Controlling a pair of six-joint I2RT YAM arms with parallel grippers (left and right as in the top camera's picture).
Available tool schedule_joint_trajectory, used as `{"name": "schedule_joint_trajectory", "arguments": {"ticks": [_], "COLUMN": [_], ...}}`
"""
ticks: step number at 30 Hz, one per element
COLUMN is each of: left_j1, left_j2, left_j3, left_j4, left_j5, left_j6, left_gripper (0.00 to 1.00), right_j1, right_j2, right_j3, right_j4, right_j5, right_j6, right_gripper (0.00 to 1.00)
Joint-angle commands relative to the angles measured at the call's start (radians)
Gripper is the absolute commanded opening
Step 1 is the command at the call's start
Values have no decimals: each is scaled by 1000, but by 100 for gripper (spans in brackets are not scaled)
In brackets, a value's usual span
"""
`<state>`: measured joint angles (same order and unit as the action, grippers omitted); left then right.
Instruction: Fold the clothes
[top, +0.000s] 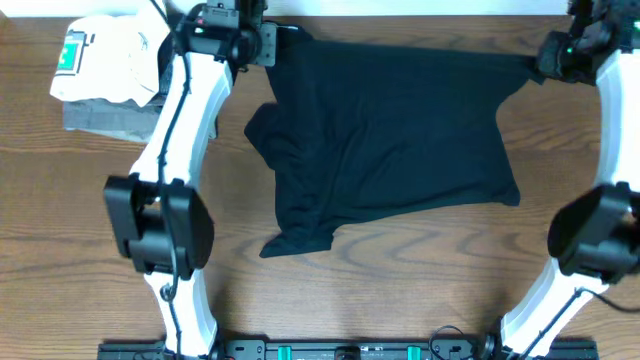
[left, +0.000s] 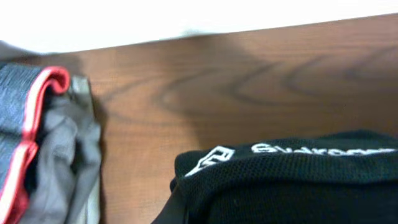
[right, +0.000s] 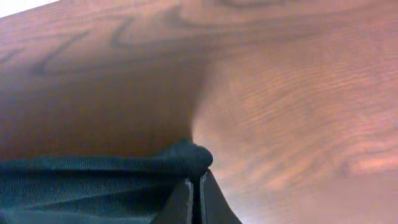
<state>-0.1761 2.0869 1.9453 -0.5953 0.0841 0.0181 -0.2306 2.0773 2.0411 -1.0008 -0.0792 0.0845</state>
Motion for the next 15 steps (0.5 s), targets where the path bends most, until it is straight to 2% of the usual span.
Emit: {"name": "schedule_joint_trajectory", "arguments": {"ticks": [1, 9, 15], "left_j1": [19, -1, -13], "left_j2": [39, 150, 207], "left_j3": [13, 13, 13], "left_j4": [74, 311, 425], "left_j5": [-74, -70, -70], "left_j6": [-16, -16, -16], "left_gripper": [6, 6, 6], "right_j1": [-10, -3, 4], "right_j2": [55, 195, 289], "right_j3": [4, 4, 4], "right_j4": [73, 280, 375], "right_j5": [12, -9, -31], "right_j6": [-14, -11, -11], "right_gripper": [1, 1, 1]}}
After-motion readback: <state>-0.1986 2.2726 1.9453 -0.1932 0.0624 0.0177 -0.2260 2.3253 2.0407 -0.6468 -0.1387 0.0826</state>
